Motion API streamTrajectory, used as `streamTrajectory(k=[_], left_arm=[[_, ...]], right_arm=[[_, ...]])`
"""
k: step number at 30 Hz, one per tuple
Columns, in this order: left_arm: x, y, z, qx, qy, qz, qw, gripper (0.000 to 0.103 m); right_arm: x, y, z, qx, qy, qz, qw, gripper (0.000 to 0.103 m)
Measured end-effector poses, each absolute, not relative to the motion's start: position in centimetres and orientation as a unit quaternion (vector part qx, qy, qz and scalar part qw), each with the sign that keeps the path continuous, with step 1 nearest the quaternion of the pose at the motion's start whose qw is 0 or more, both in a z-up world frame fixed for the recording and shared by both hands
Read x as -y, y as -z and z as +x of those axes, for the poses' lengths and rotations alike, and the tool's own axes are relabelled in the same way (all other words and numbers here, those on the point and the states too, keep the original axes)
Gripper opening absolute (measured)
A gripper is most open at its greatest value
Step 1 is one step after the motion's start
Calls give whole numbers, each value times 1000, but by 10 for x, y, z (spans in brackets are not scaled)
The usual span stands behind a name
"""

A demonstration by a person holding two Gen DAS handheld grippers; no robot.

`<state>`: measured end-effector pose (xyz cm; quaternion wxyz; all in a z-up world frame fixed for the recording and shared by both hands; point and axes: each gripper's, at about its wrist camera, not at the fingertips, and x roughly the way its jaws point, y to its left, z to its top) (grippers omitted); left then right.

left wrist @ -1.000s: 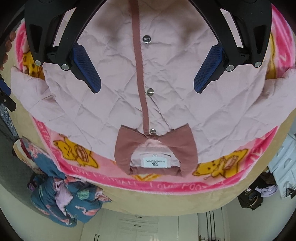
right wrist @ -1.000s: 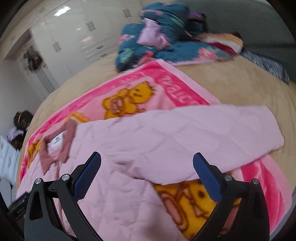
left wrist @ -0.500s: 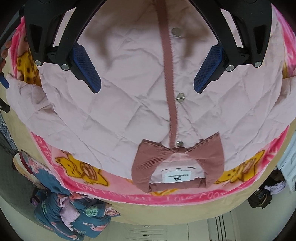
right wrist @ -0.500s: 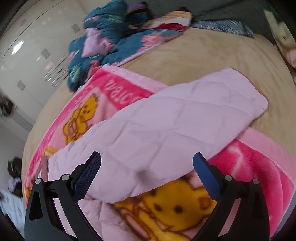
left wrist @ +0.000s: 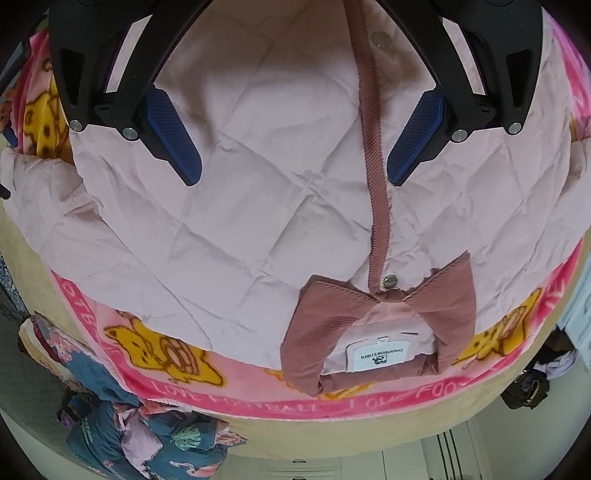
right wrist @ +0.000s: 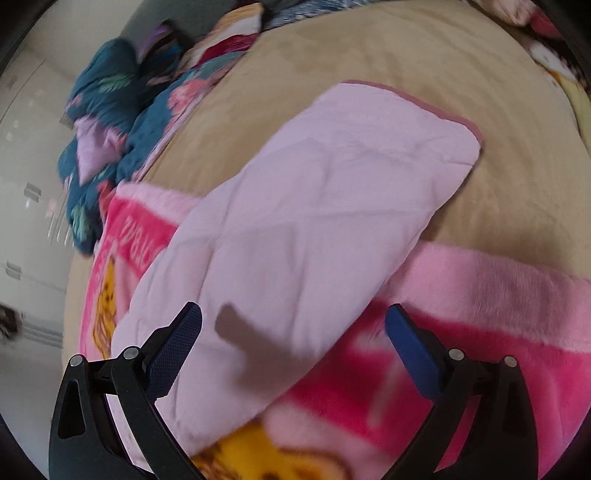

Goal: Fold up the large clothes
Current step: 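Move the right tool toward the sleeve nearest it, then grasp the pink sleeve cuff with the right tool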

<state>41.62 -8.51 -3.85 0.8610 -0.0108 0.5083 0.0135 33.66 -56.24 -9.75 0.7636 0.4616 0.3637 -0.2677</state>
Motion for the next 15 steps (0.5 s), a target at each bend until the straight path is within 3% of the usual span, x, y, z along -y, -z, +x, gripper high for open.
streamTrajectory(k=[7, 9, 11, 15], left_arm=[[77, 43, 425, -523, -16, -7, 852, 94], [72, 40, 425, -522, -17, -8, 852, 94], [65, 35, 425, -520, -19, -9, 854, 94], [53, 21, 423, -515, -11, 2, 857, 94]], right_arm=[[593, 104, 340, -294, 260, 504, 769, 96], [599, 106, 339, -279, 262, 512, 769, 78], [602, 99, 340, -265, 250, 511, 778, 48], [589, 54, 355, -246, 187, 450, 838, 20]])
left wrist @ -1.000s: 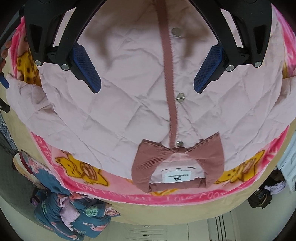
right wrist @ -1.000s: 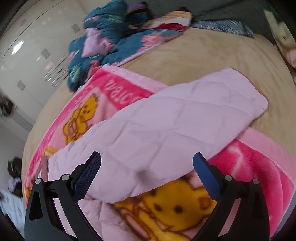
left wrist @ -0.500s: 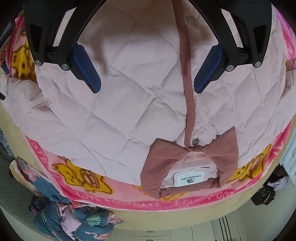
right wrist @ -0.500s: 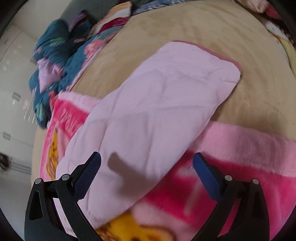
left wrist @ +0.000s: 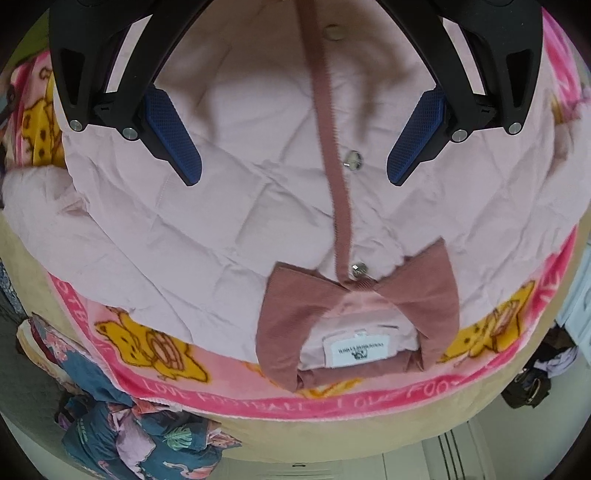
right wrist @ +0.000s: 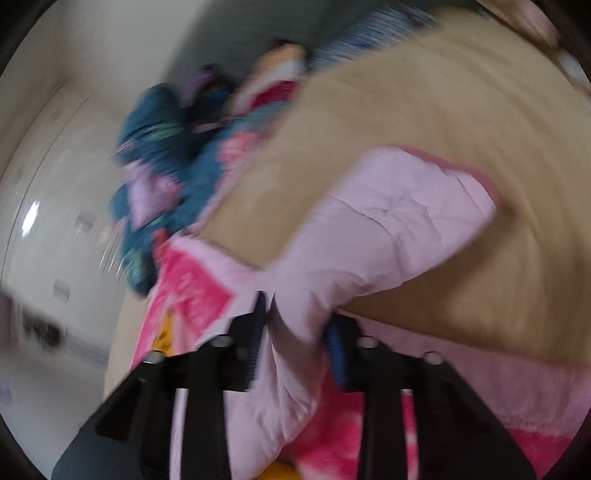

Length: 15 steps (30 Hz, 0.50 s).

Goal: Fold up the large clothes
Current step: 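Grasp the pink sleeve cuff with the right tool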

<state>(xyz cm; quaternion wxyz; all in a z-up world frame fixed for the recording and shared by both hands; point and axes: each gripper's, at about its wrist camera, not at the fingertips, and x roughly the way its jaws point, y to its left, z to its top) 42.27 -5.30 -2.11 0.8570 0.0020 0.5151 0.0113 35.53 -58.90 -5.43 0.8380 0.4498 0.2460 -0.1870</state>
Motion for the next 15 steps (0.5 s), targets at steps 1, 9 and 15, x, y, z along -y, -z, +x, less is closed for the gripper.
streamTrajectory(k=[1, 9, 15], left_arm=[[50, 16, 421, -512, -14, 8, 859, 94], [30, -23, 410, -487, -18, -17, 873, 94], [16, -52, 397, -468, -17, -24, 883, 94]], right_arm=[[582, 38, 359, -238, 163, 436, 852, 19], [515, -57, 371, -212, 64, 321, 921, 17], [462, -93, 377, -213, 17, 276, 937, 17]])
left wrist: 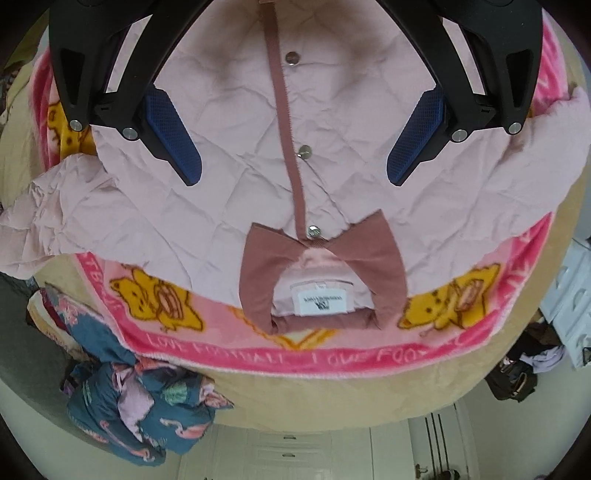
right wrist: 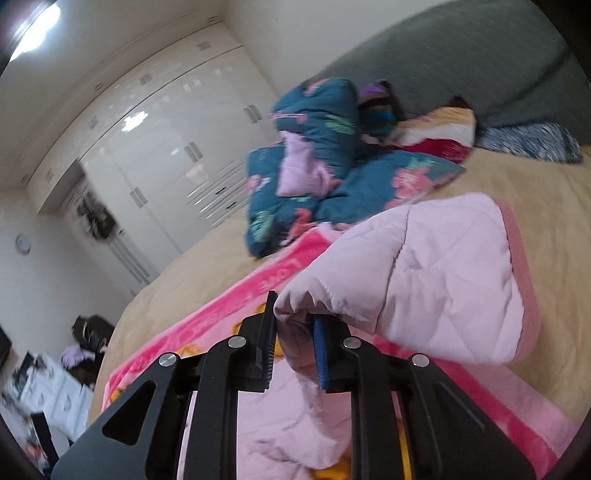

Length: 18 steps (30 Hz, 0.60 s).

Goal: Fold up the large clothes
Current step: 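Grasp the pink sleeve cuff with the right tool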

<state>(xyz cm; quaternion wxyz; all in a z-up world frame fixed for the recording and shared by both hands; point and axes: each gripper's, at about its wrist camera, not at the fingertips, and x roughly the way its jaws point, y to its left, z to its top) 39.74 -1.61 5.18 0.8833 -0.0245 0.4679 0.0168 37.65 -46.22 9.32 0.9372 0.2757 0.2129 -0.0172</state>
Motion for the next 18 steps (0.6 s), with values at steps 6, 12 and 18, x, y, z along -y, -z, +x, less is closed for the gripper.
streamTrajectory(k=[6, 12, 18], left_arm=[[-12, -74, 383, -451, -27, -34, 891, 94], [-41, -83, 372, -441, -30, -51, 896, 94], [-66, -85, 366, -436, -26, -78, 896, 94]], right_arm=[[410, -112, 384, -218, -26, 235, 947, 17], [361, -123, 391, -216, -59, 197, 954, 17], [306, -129, 395, -219, -92, 149, 960, 17]])
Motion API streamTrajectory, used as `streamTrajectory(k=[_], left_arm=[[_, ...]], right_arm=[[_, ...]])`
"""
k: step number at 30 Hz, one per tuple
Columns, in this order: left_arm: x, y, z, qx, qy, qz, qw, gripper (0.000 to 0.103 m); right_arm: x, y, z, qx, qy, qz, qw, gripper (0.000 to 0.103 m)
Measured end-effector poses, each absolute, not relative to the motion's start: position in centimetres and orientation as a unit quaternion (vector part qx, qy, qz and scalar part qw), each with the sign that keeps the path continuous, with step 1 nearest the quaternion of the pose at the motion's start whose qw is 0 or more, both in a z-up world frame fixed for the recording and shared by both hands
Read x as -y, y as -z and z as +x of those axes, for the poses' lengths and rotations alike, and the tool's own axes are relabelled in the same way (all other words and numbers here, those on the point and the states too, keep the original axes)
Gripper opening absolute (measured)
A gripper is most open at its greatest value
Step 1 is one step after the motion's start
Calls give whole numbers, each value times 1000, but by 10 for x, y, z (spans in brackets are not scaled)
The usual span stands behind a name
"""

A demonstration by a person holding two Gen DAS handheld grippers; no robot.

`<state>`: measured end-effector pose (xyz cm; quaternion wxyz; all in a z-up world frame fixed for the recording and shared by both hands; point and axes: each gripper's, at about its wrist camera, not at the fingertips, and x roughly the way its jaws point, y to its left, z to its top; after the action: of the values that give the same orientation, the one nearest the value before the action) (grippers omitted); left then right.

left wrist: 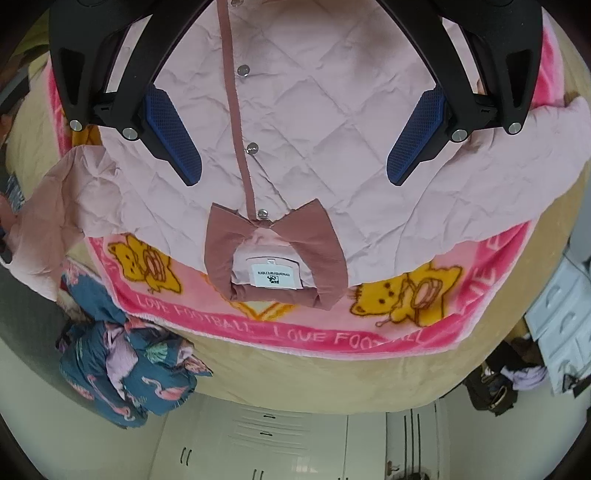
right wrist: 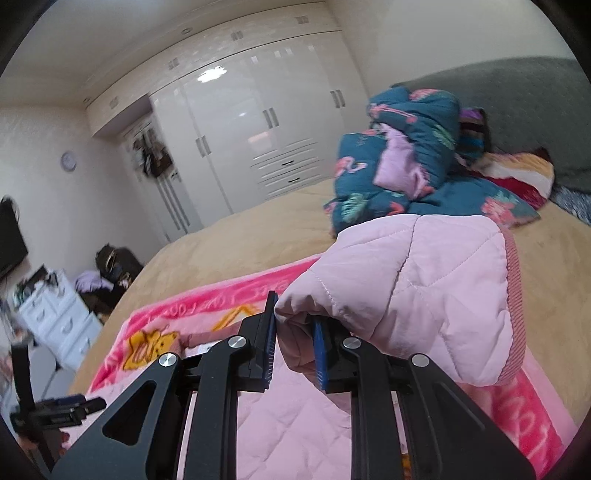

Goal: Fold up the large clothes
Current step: 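Grasp the pink sleeve cuff with the right tool, then fold the held sleeve across the jacket front and open the right tool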

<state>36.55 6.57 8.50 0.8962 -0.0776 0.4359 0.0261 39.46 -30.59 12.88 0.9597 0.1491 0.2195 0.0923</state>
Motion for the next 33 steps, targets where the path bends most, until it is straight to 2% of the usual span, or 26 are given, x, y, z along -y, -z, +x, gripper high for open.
streamTrajectory(k=[12, 25, 28, 30, 32, 33], left_arm=[[-111, -87, 354, -424, -43, -113, 898, 94], [-134, -64, 335, -433, -53, -134, 890, 94], [-136, -54, 333, -442, -53, -139, 885, 94], [-137, -46, 333, -448, -53, -147, 880, 94], [-138, -38, 333, -455, -51, -155, 875, 94], [-138, -35, 333, -457, -50, -159, 874, 94]], right_arm=[[205, -98, 397, -246, -178, 81, 949, 17], [107, 1, 387, -337, -248, 54, 907, 18], [105, 22, 383, -357, -252, 77, 896, 26], [113, 30, 382, -375, -252, 106, 886, 39], [127, 40, 377, -396, -241, 157, 872, 47], [136, 45, 374, -404, -233, 187, 865, 57]])
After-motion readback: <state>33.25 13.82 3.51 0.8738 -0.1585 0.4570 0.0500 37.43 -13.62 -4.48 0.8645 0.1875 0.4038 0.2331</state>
